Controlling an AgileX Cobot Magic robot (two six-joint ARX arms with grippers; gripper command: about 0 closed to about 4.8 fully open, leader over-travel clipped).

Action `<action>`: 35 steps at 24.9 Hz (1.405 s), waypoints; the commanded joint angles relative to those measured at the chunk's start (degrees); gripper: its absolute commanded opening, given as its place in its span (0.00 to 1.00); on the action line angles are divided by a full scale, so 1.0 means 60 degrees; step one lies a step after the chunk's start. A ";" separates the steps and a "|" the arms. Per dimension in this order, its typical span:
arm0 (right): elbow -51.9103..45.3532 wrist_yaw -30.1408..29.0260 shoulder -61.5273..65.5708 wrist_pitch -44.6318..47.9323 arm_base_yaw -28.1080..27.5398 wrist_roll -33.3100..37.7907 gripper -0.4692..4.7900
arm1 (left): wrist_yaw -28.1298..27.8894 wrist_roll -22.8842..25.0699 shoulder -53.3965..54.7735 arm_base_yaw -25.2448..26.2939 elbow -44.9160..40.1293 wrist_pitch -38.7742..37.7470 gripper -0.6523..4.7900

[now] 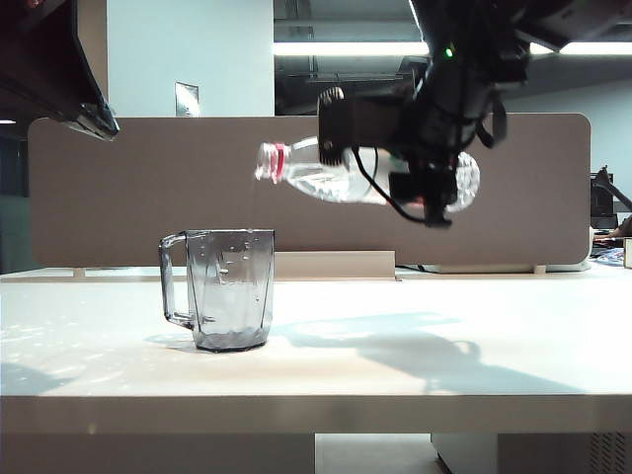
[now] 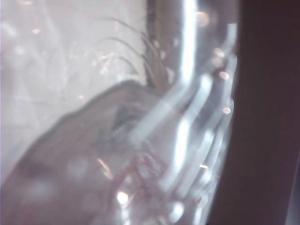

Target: Pick up the mineral water bottle on the table and pour water into the mug until it's half full.

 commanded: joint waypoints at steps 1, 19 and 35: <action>0.0339 0.0077 0.0073 0.0259 0.0015 -0.0084 0.53 | 0.0025 -0.0025 -0.0022 0.0011 0.0047 0.0076 0.12; 0.0459 0.0346 0.0237 0.0299 0.0015 -0.1953 0.53 | 0.0025 -0.0025 -0.0022 0.0011 0.0047 0.0080 0.12; 0.1144 0.0455 0.0237 0.0423 0.0015 -0.2255 0.53 | 0.0029 -0.0025 -0.0022 0.0011 0.0047 0.0076 0.12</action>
